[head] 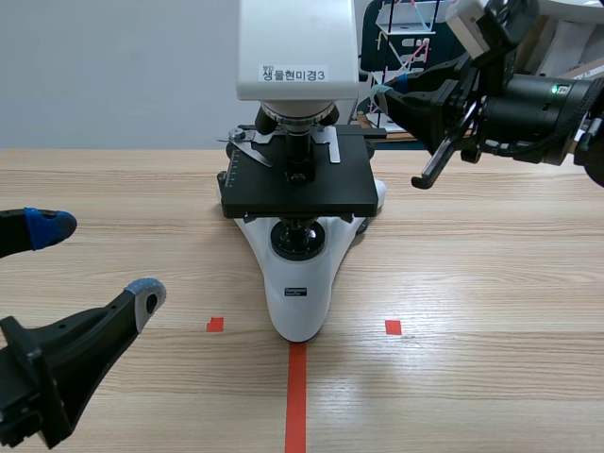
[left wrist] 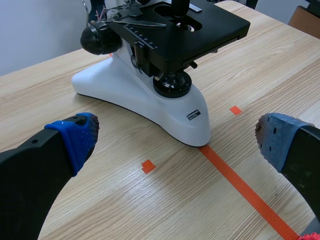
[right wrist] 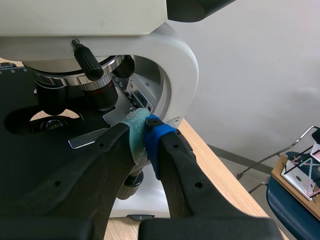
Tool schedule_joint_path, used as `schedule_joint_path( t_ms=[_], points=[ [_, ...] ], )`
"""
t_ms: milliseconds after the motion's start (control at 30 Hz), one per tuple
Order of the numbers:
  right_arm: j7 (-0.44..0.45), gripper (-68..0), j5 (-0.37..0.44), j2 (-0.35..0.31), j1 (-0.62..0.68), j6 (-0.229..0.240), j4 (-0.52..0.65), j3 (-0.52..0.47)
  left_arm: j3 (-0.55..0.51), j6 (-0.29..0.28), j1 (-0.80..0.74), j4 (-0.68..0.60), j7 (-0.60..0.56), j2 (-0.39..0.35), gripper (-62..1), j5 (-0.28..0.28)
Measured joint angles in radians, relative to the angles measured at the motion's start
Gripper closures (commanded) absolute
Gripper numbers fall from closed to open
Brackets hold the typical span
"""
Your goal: Return to the home posture
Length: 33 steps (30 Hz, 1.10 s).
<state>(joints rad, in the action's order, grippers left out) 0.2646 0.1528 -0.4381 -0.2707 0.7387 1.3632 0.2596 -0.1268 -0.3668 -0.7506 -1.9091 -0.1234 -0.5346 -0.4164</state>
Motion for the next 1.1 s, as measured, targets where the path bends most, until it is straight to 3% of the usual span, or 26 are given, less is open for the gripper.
schedule_joint_path(
  t_ms=[333, 433, 500, 567, 667, 800, 867, 1100],
  points=[
    [0.009, -1.4, 0.000, -0.015, 0.055, -0.001, 0.007, -0.001, 0.000, 0.000, 0.000, 0.000, 0.000, 0.000, -62.3, 0.000],
    [0.055, -4.5, -0.002, -0.042, 0.151, -0.029, 0.042, -0.027, 0.000, 0.000, 0.000, 0.000, 0.000, 0.000, -62.3, 0.000],
    [0.110, -6.4, -0.004, -0.055, 0.243, -0.068, 0.077, -0.080, 0.000, 0.000, 0.000, 0.000, 0.000, 0.000, -62.3, 0.000],
    [0.169, -8.7, -0.004, -0.062, 0.340, -0.078, 0.114, -0.147, 0.000, 0.000, 0.000, 0.000, 0.000, 0.000, -62.3, 0.000],
    [0.265, -18.9, -0.004, -0.066, 0.492, -0.095, 0.180, -0.237, 0.000, 0.000, 0.000, 0.000, 0.000, 0.000, -62.3, -0.001],
    [0.355, -46.2, -0.004, -0.066, 0.695, -0.094, 0.272, -0.320, 0.000, 0.000, 0.000, 0.000, 0.000, 0.000, -62.3, 0.000],
    [0.365, -54.4, 0.006, -0.066, 0.796, -0.091, 0.312, -0.357, 0.000, 0.000, 0.000, 0.000, 0.000, 0.000, -62.3, 0.000],
    [0.362, -55.4, 0.023, -0.066, 1.101, -0.090, 0.462, -0.424, 0.000, 0.000, 0.000, 0.000, 0.000, 0.000, -62.3, 0.000]
  ],
)
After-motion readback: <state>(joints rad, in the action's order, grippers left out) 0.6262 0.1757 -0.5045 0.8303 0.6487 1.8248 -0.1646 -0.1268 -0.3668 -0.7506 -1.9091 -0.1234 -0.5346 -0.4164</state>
